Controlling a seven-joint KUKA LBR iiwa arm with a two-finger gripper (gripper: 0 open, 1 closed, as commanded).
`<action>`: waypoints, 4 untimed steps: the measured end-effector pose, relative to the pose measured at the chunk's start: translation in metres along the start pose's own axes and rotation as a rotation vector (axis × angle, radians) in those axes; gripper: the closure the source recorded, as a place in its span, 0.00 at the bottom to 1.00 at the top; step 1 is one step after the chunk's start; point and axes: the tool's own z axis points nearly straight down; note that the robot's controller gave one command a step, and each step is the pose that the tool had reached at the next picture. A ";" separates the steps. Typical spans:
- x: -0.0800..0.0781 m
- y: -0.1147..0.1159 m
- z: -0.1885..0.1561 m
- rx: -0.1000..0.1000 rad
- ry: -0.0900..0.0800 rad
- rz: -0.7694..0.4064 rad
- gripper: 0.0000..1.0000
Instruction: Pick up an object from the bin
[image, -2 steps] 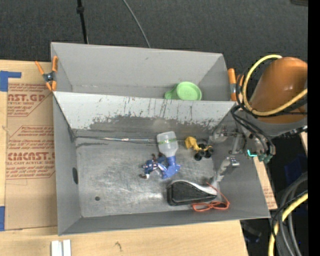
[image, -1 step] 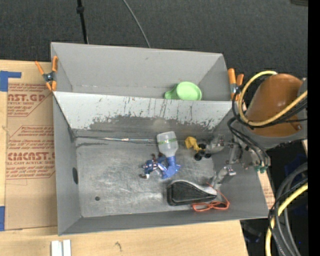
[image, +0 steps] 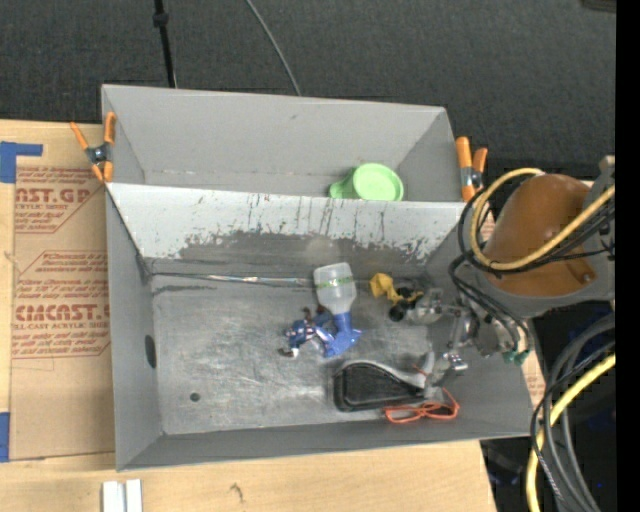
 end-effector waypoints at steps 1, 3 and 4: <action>0.008 0.005 0.040 0.002 -0.004 0.004 0.00; -0.008 0.051 0.065 0.011 -0.002 -0.426 1.00; -0.008 0.051 0.065 0.011 -0.002 -0.426 1.00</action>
Offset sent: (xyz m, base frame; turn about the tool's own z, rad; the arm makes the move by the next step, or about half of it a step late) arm 0.0050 0.0107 -0.0705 -0.5145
